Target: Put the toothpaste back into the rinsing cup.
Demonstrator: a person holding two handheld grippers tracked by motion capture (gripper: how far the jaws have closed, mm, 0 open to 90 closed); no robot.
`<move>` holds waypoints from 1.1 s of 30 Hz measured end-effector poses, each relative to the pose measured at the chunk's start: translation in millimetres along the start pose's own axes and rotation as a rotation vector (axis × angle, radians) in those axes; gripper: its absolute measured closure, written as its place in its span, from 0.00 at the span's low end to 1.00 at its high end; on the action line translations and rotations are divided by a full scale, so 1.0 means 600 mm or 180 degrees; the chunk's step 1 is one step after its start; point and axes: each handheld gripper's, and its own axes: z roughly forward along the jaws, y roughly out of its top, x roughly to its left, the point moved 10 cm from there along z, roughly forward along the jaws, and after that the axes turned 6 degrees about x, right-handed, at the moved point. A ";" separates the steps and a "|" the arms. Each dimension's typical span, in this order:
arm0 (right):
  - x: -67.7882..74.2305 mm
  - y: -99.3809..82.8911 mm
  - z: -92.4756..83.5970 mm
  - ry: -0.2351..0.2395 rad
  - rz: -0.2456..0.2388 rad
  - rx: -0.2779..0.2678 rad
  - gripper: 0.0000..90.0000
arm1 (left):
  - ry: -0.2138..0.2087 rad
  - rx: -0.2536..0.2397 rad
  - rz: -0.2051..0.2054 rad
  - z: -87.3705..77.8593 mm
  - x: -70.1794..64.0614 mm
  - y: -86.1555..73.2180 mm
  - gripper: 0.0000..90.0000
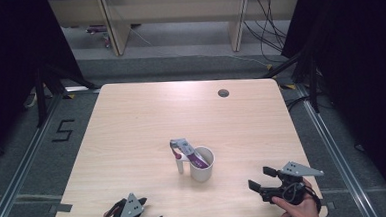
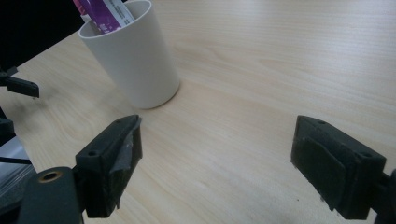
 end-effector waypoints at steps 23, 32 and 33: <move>-0.001 -0.043 -0.010 -0.0140 -0.0272 0.0265 0.19 | -0.0008 -0.0043 -0.0030 0.000 -0.001 0.002 0.25; 0.000 -0.058 -0.020 -0.0221 -0.0304 0.0394 0.18 | -0.0005 -0.0023 -0.0028 -0.001 -0.001 0.002 0.25; 0.006 -0.062 -0.020 -0.0189 -0.0214 0.0416 0.18 | -0.0006 -0.0044 -0.0030 0.000 -0.001 0.002 0.25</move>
